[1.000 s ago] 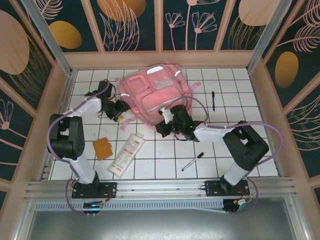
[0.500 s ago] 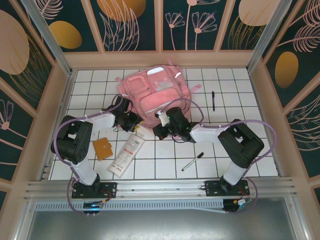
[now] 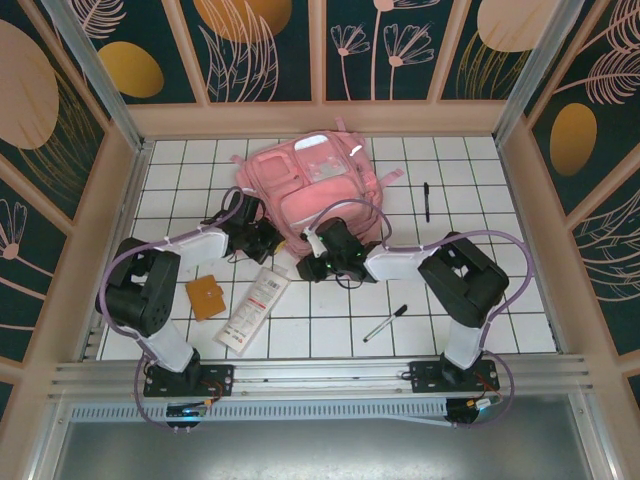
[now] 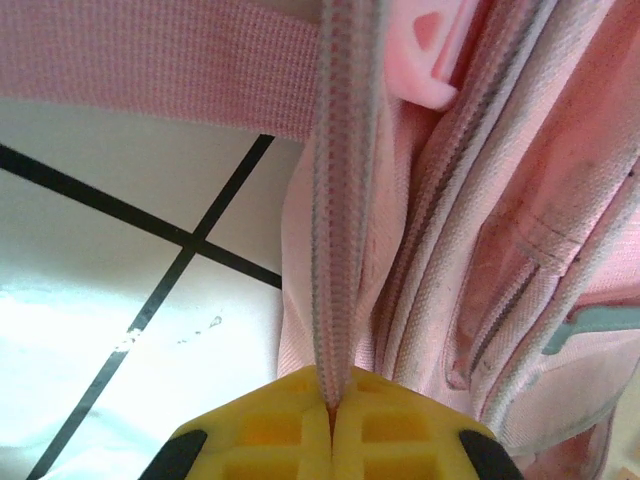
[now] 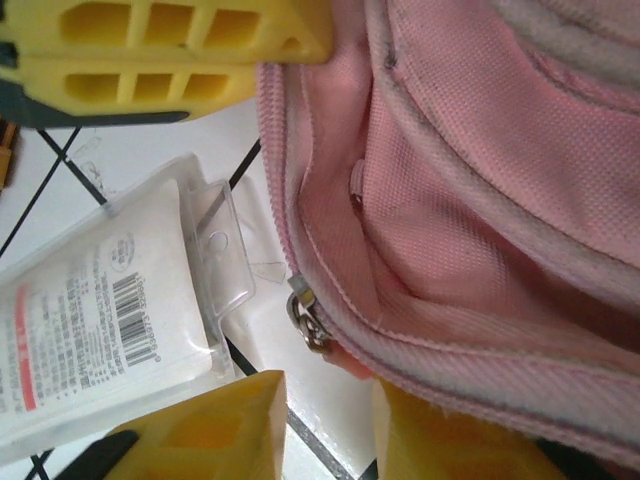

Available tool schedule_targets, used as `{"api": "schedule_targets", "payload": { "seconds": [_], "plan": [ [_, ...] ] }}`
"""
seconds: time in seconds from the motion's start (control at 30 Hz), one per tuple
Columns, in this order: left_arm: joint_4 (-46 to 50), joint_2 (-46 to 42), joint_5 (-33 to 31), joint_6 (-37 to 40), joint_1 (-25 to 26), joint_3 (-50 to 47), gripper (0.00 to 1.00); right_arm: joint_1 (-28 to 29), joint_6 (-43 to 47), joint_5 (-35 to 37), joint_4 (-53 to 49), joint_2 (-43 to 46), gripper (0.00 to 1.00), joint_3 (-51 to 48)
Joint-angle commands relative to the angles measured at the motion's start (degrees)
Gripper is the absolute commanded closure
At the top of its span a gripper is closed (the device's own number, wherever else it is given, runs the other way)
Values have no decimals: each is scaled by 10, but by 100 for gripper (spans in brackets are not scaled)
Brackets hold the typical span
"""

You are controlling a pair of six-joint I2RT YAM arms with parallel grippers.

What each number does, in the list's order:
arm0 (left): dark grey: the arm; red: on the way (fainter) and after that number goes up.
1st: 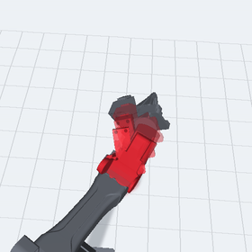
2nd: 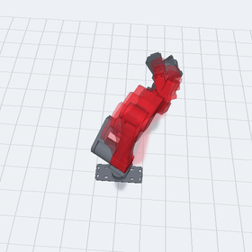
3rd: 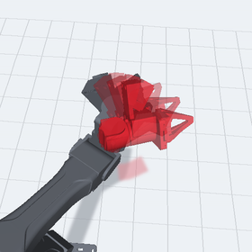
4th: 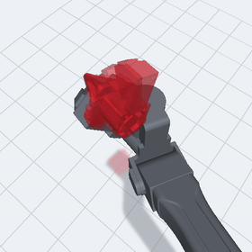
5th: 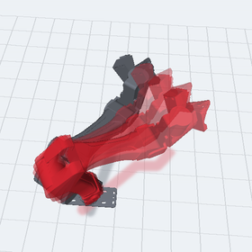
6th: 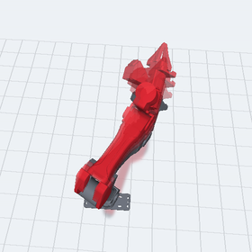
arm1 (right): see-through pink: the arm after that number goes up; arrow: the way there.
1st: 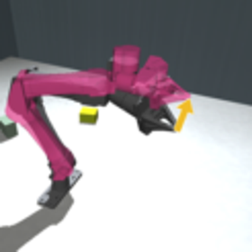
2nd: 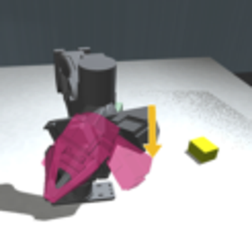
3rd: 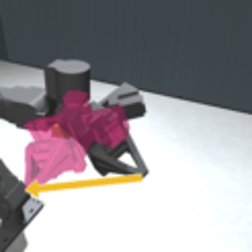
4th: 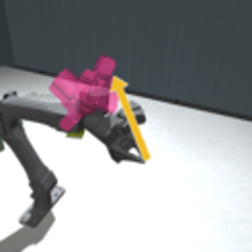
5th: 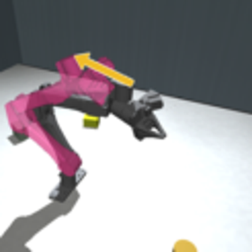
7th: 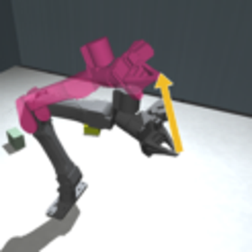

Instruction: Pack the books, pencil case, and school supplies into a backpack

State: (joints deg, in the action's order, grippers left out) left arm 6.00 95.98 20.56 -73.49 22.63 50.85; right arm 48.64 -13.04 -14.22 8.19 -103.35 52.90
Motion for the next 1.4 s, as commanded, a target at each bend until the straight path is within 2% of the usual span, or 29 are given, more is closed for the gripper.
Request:
{"api": "schedule_targets", "payload": {
  "seconds": [0.0, 0.1, 0.17, 0.37, 0.53, 0.63, 0.77, 0.9, 1.03, 1.2, 1.37],
  "plan": [
    [-20, -28, 24, -35, 16, -8, 100, 11, -9, 35, -31, -21, 63, 34],
    [-20, -22, 39, -39, 17, 3, 100, 14, -39, 67, -47, -21, 52, 44],
    [-32, -24, 47, -51, 20, 4, 100, 15, -55, 103, -66, -27, 47, 57],
    [-52, -39, 67, -79, 30, 9, 100, 18, -161, 239, -139, -63, 47, 116],
    [-39, -56, 62, -78, 35, 11, 100, 19, -213, 301, -152, -76, 63, 139],
    [-34, -54, 70, -76, 35, 17, 100, 19, -235, 306, -142, -67, 80, 124],
    [-34, -49, 59, -68, 34, 16, 100, 19, -228, 311, -144, -52, 92, 116],
    [-27, -33, 58, -51, 30, 30, 100, 12, -222, 264, -164, -22, 100, 99],
    [-23, -30, 28, -28, 17, 29, 100, -4, -201, 220, -179, 22, 100, 60],
    [11, -31, 11, 6, -23, 28, 100, -45, -154, 96, -215, 62, 100, 28],
    [43, -35, -34, 59, -64, 45, 100, -69, -99, 26, -254, 86, 100, 14]
  ]
}}
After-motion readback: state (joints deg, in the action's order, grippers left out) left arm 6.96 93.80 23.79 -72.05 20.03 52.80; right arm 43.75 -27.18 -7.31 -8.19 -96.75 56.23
